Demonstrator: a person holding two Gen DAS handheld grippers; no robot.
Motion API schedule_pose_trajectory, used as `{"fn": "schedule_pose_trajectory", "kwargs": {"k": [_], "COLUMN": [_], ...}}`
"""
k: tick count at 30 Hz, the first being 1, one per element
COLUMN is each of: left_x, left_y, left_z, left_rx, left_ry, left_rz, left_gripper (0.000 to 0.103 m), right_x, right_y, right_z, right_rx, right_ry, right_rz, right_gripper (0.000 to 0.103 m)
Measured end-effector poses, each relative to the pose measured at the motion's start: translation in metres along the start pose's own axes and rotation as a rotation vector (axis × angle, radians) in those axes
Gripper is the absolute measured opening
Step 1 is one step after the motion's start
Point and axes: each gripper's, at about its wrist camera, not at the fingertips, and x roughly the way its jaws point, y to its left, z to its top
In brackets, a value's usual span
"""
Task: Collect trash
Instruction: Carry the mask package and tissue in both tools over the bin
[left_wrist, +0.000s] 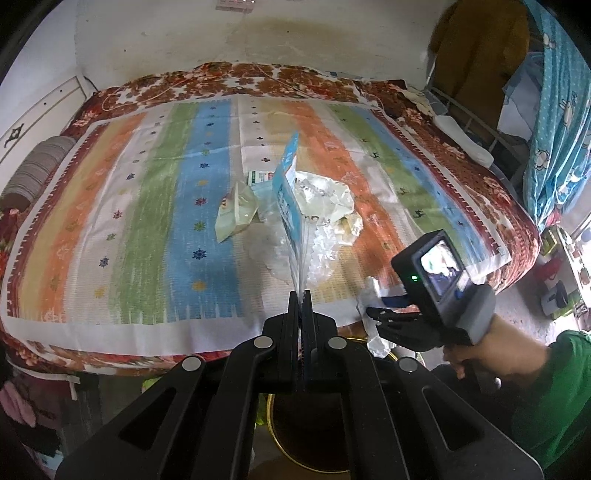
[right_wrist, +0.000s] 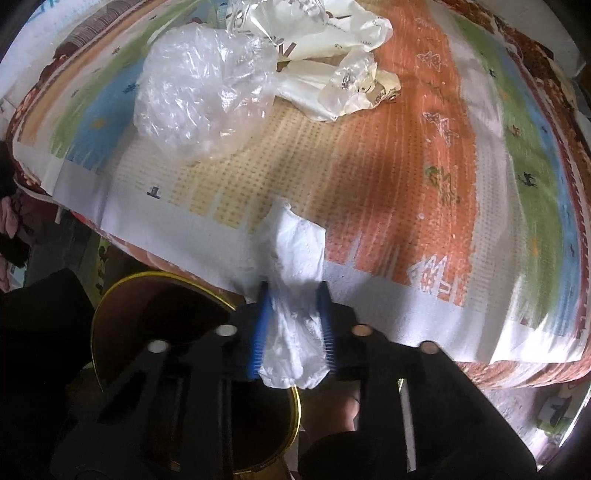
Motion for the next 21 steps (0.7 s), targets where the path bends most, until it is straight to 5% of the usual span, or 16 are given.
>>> {"fn": "schedule_pose_trajectory", "kwargs": {"k": [4, 21], "left_x": [-0.005, -0.040], "left_y": [0.000, -0.013], "left_z": [-0.003, -0.050], "left_rx": [-0.003, -0.012], "left_ry": [-0.003, -0.028], "left_rz": [-0.018, -0.075], "left_gripper": [0.000, 0.000], "right_x": [-0.010, -0.114], "right_y": [-0.003, 0.000], "right_z": [0.000, -0.027], "right_rx": [0.033, 0.153], "right_ry": [-0.031, -0.259], "right_rz": [0.003, 0.157], "right_gripper": [0.008, 0.008]}}
